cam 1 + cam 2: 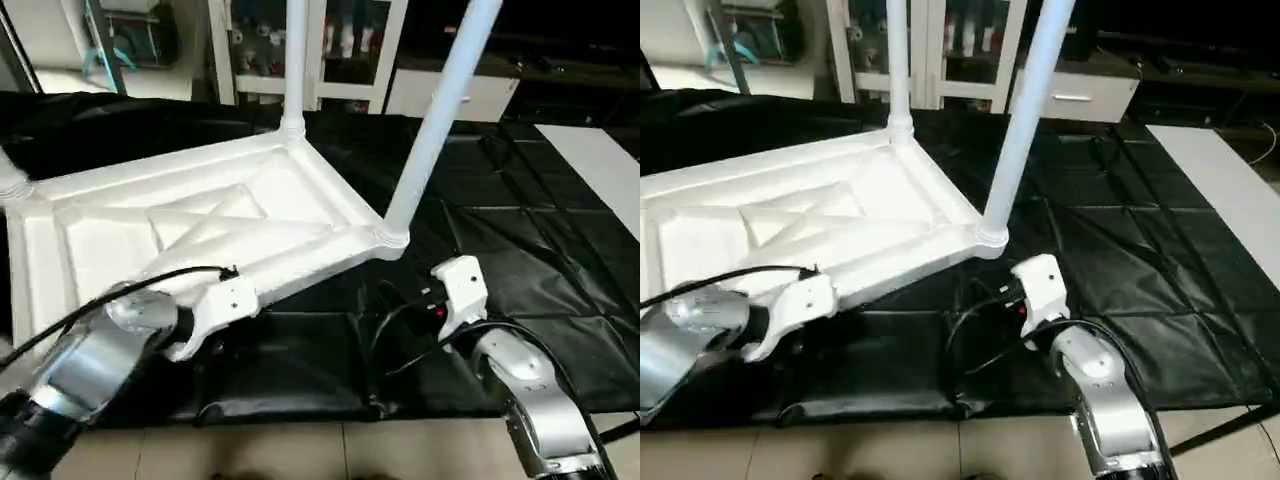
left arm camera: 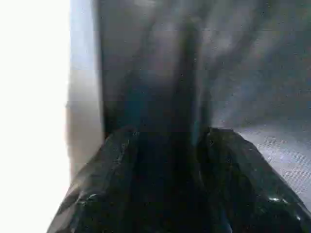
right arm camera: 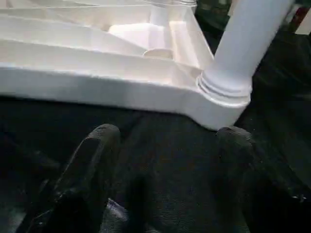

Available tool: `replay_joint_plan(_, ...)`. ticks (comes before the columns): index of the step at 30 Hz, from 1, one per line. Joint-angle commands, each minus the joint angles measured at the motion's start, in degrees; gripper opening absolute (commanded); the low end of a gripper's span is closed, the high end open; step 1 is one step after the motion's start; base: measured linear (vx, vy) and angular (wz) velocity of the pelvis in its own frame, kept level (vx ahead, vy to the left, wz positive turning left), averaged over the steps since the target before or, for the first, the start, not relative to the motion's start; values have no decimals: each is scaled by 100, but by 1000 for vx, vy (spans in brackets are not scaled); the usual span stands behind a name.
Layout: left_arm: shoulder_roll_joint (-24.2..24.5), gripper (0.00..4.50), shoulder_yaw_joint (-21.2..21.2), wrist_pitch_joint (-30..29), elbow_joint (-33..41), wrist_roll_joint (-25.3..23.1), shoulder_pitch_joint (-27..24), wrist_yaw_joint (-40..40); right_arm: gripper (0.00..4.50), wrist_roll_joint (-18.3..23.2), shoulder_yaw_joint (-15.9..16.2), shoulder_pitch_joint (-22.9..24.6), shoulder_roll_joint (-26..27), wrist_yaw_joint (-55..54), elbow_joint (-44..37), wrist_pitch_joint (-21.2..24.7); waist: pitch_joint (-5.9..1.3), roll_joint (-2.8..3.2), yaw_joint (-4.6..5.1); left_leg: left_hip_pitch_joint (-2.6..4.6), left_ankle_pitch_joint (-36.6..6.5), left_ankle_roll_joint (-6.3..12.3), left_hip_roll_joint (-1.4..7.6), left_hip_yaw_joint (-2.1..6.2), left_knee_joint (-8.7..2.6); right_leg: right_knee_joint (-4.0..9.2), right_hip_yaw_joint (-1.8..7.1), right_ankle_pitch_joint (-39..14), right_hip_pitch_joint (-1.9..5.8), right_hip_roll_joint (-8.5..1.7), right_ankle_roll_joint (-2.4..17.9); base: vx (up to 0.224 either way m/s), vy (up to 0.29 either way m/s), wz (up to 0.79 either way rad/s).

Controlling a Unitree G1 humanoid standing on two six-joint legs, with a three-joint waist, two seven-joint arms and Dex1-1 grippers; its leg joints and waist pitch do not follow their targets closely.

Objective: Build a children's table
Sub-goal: Rotate leg to tighten

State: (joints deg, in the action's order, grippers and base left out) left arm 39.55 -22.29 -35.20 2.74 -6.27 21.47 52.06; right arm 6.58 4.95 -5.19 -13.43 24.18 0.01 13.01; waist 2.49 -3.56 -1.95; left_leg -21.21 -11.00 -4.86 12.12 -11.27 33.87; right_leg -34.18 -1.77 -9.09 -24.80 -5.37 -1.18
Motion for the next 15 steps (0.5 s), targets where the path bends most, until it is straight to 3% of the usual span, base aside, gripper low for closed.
replay_joint_plan(1,-129,300,199,-2,-220,-375,271,-633,344,46,-64,-34,-25,-3,-114,34,-266,82,36,84,-2100,-238,50,49,-489,446,139,-2197,185,-106,567,0,0,0)
replay_joint_plan(2,-203,300,232,6,-273,-468,318,-702,344,46,-74,-39,-24,-6,-105,35,-273,79,31,88,-2095,-239,50,53,-485,458,142,-2224,186,-105,550,0,0,0)
replay_joint_plan(3,-403,304,301,54,-488,-645,453,-969,344,41,-100,-37,-30,-16,-94,38,-276,77,48,43,-2018,-224,38,76,-489,459,134,-2243,222,-108,527,0,0,0)
replay_joint_plan(6,-644,335,324,223,-923,-761,675,-1460,344,35,-136,-19,-39,-45,-84,50,-294,82,38,64,-2010,-191,24,77,-463,471,127,-2243,196,-96,509,0,0,0)
replay_joint_plan(7,-659,335,314,229,-965,-754,700,-1524,344,34,-136,-20,-41,-51,-80,52,-311,65,25,42,-1911,-158,31,92,-465,448,124,-2077,229,-107,570,0,0,0)
replay_joint_plan(9,-696,345,102,584,-1513,-1010,947,-1972,344,23,-146,-13,-43,-77,-65,39,-315,83,34,31,-1851,-125,12,91,-460,449,116,-1945,221,-77,588,0,0,0)
replay_joint_plan(11,-759,368,47,812,-1754,-1070,1053,-2190,344,13,-150,-5,-41,-97,-75,39,-341,78,35,25,-1770,-113,15,100,-447,413,115,-1714,249,-88,659,0,0,0)
replay_joint_plan(12,-946,380,164,959,-1826,-969,1083,-2354,344,11,-153,12,-41,-106,-97,33,-349,132,20,19,-1649,-113,16,107,-447,387,113,-1497,261,-92,734,0,0,0)
replay_joint_plan(13,-1016,380,220,996,-1808,-912,1075,-2386,344,11,-155,20,-41,-108,-106,30,-355,136,22,27,-1598,-110,20,103,-440,385,113,-1346,258,-89,789,0,0,0)
replay_joint_plan(14,-1102,388,305,1016,-1721,-814,1037,-2381,344,14,-159,31,-42,-110,-122,25,-370,109,11,35,-1447,-89,27,95,-421,350,107,-1019,278,-93,930,0,0,0)
replay_joint_plan(15,-1239,388,463,993,-1554,-659,953,-2331,344,18,-163,49,-44,-112,-144,21,-373,128,7,14,-1293,-68,33,92,-417,322,108,-746,309,-100,1058,0,0,0)
